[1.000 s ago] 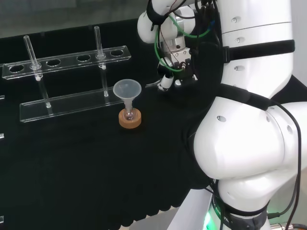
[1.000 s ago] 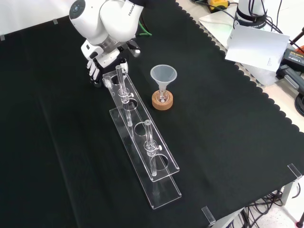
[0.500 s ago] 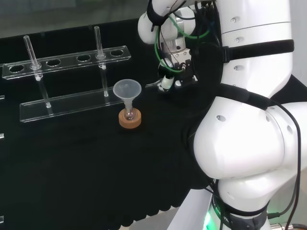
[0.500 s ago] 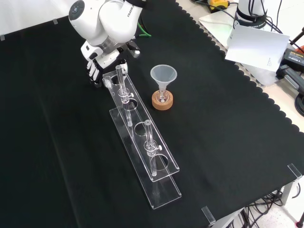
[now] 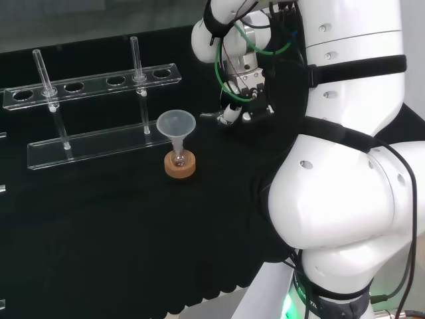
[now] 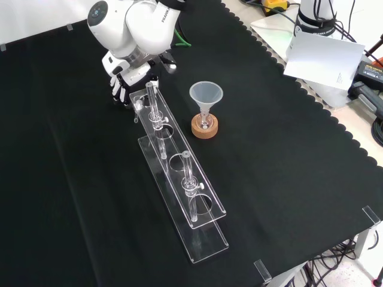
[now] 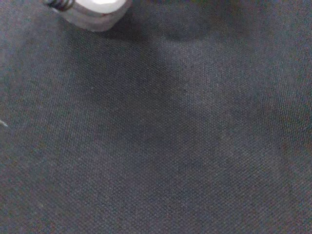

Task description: Pick up the weighing funnel.

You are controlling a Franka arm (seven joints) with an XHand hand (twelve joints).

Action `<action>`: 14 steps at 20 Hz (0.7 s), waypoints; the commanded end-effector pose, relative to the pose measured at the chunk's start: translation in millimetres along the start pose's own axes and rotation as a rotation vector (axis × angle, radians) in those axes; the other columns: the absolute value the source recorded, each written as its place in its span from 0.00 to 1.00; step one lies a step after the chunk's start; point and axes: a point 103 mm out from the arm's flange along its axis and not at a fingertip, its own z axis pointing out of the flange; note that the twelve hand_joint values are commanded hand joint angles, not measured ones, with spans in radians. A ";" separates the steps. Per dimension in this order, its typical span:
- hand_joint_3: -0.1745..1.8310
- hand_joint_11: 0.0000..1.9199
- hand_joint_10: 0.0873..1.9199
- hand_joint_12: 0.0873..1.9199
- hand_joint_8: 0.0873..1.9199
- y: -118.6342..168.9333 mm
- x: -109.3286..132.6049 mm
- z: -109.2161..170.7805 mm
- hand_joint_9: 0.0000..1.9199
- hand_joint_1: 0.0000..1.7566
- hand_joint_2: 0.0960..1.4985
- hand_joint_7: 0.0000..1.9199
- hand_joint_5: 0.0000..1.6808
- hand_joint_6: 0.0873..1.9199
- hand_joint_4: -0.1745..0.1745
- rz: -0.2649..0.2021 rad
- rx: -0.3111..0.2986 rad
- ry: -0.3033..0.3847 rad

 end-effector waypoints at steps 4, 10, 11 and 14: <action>0.37 0.32 0.21 0.61 0.31 -9.7 -5.3 -24.7 0.44 0.62 0.47 0.30 0.68 0.42 1.00 0.013 -0.043 -0.008; 0.38 0.35 0.20 0.59 0.31 -28.7 -13.3 -52.1 0.45 0.62 0.46 0.31 0.70 0.40 1.00 0.017 -0.062 -0.018; 0.37 0.37 0.20 0.58 0.31 -33.2 -14.3 -55.8 0.46 0.62 0.46 0.32 0.70 0.39 1.00 0.020 -0.066 -0.019; 0.37 0.39 0.19 0.56 0.31 -47.4 -18.4 -66.0 0.47 0.62 0.46 0.32 0.70 0.39 1.00 0.032 -0.073 -0.024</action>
